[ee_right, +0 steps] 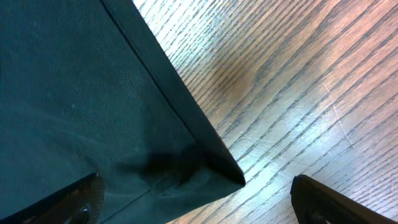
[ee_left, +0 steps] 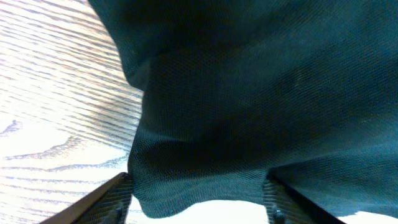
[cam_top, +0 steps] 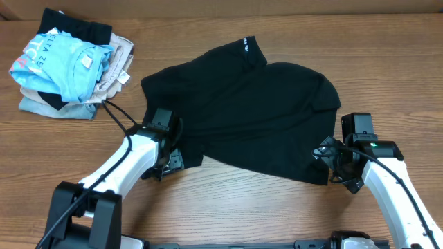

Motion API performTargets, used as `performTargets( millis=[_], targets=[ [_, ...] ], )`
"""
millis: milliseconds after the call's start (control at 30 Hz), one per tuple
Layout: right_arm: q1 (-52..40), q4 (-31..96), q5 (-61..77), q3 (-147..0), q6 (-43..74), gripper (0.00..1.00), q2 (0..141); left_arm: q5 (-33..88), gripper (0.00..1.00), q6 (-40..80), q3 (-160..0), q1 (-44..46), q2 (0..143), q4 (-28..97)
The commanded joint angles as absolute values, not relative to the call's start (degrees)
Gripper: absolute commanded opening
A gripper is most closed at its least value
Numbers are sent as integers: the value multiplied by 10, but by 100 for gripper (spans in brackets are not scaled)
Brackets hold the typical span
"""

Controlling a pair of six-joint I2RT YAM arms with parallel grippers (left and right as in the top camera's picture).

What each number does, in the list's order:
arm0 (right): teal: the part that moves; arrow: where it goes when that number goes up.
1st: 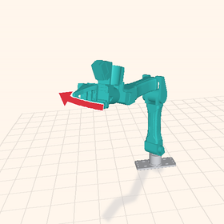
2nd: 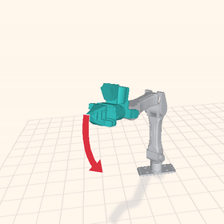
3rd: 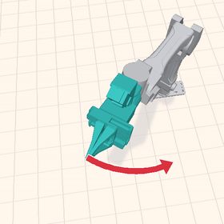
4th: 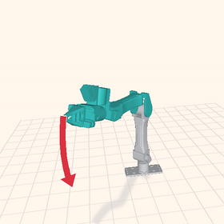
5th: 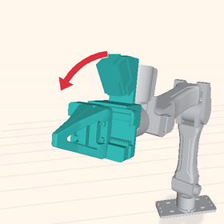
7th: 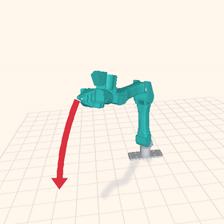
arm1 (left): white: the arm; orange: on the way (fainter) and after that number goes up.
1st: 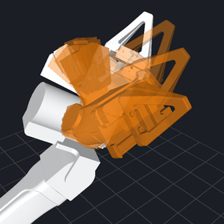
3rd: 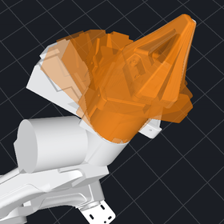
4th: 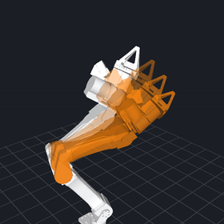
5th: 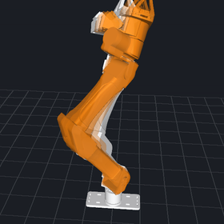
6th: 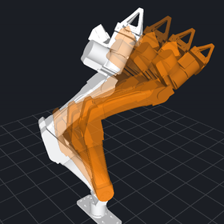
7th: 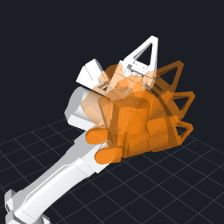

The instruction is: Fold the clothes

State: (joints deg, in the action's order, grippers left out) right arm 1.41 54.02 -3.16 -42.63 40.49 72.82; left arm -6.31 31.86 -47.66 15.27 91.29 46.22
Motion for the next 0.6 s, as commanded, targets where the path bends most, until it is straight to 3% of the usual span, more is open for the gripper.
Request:
performTargets(
  millis=[0, 167, 200, 333, 467, 567],
  targets=[
    [12, 541, -38, -424, 403, 99, 728, -74, 63, 309, -479, 149, 939, 464],
    [12, 544, -38, -424, 403, 99, 728, -75, 49, 309, -479, 149, 977, 459],
    [12, 545, -38, -424, 403, 99, 728, -74, 35, 309, -479, 149, 986, 458],
    [12, 554, -37, -424, 403, 99, 728, -74, 7, 313, -479, 149, 999, 459],
    [12, 561, -18, -424, 403, 98, 728, -65, 4, 313, -504, 149, 999, 486],
    [12, 561, -7, -424, 403, 92, 728, -63, 4, 312, -560, 149, 999, 534]
  ],
)
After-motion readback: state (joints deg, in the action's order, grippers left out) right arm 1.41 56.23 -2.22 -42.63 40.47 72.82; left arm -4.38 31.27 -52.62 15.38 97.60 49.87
